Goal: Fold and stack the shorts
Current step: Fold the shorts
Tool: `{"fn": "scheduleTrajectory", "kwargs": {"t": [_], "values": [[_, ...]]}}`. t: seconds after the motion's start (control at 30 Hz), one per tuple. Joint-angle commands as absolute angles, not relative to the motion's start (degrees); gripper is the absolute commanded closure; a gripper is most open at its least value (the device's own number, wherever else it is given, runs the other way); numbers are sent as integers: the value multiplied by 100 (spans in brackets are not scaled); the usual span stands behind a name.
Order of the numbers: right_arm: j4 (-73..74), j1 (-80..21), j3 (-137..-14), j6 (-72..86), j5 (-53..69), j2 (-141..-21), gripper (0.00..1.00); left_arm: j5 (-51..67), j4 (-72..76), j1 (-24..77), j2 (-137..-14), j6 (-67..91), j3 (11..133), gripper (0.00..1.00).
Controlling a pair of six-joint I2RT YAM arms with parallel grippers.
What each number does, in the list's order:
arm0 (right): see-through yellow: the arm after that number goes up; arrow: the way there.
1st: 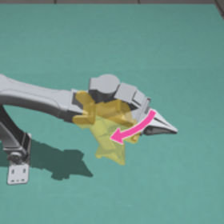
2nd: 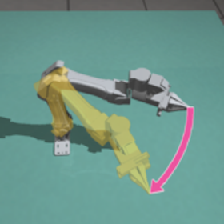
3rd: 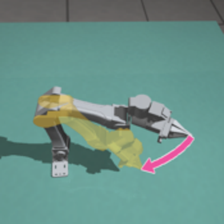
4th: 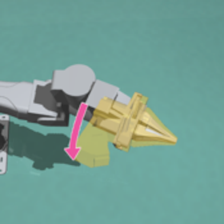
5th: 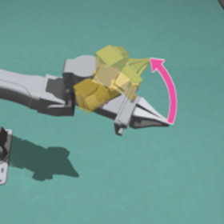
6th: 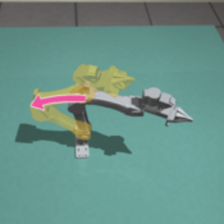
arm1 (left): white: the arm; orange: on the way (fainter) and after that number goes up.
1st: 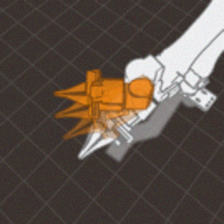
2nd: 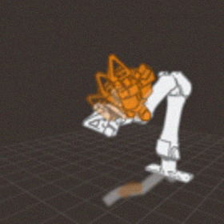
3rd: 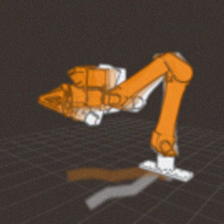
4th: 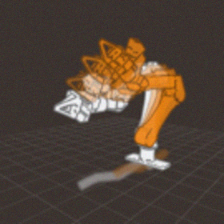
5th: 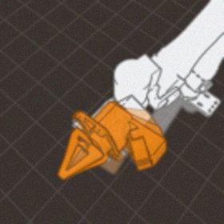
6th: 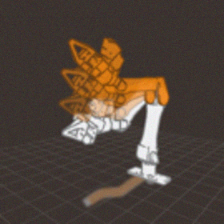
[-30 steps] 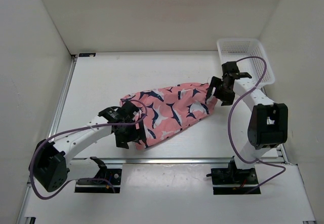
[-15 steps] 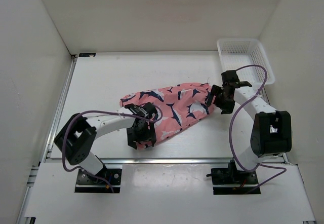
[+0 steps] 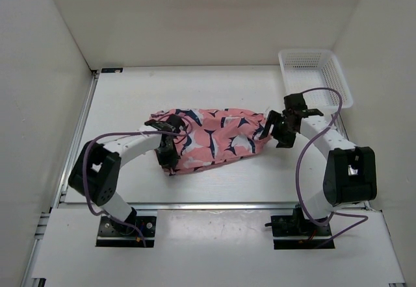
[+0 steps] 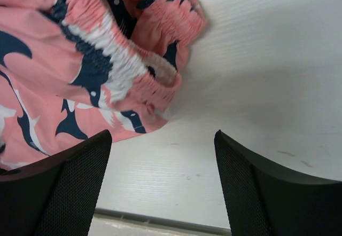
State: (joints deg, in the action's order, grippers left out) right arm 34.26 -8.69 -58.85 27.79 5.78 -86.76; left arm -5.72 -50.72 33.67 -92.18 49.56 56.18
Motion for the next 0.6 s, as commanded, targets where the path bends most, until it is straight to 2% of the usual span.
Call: {"fn": "scheduleTrajectory", "kwargs": {"t": [0.0, 0.03, 0.1, 0.13, 0.17, 0.2, 0.23, 0.33, 0.37, 0.4, 0.5, 0.57], "values": [[2990, -1063, -5661, 3067, 1213, -8552, 20, -678, -5159, 3111, -8657, 4431, 5668, 78], [2988, -1116, -5660, 3154, 1213, -8674, 22, -529, -5211, 3111, -8657, 4430, 5730, 58], [2857, -1195, -5660, 3207, 1213, -8832, 27, -475, -5361, 3111, -8657, 4368, 5923, 33], [2856, -1248, -5712, 3208, 1213, -8885, 28, -579, -5431, 3111, -8657, 4368, 5976, 9], [2856, -1300, -5713, 3208, 1143, -8886, 31, -684, -5640, 3111, -8657, 4438, 5977, 4], [2804, -1301, -5713, 3208, 1143, -8955, 31, -790, -5747, 3059, -8657, 4517, 6055, 4], [2743, -1301, -5713, 3208, 1143, -9026, 33, -913, -5879, 2980, -8657, 4570, 6056, 0], [2689, -1301, -5713, 3208, 1011, -9157, 34, -1379, -6038, 2559, -8587, 4833, 5819, 3], [2637, -1301, -5765, 3208, 950, -9245, 34, -1380, -5960, 2436, -8587, 4834, 5697, 8], [2637, -1301, -5766, 3208, 949, -9246, 34, -1275, -5846, 2234, -8587, 4834, 5582, 8], [2637, -1301, -5818, 3155, 949, -9413, 42, -994, -5555, 2110, -8701, 4895, 5388, 9], [2637, -1301, -5871, 3155, 896, -9465, 52, -941, -5397, 2057, -8807, 4896, 5388, 17]]}}
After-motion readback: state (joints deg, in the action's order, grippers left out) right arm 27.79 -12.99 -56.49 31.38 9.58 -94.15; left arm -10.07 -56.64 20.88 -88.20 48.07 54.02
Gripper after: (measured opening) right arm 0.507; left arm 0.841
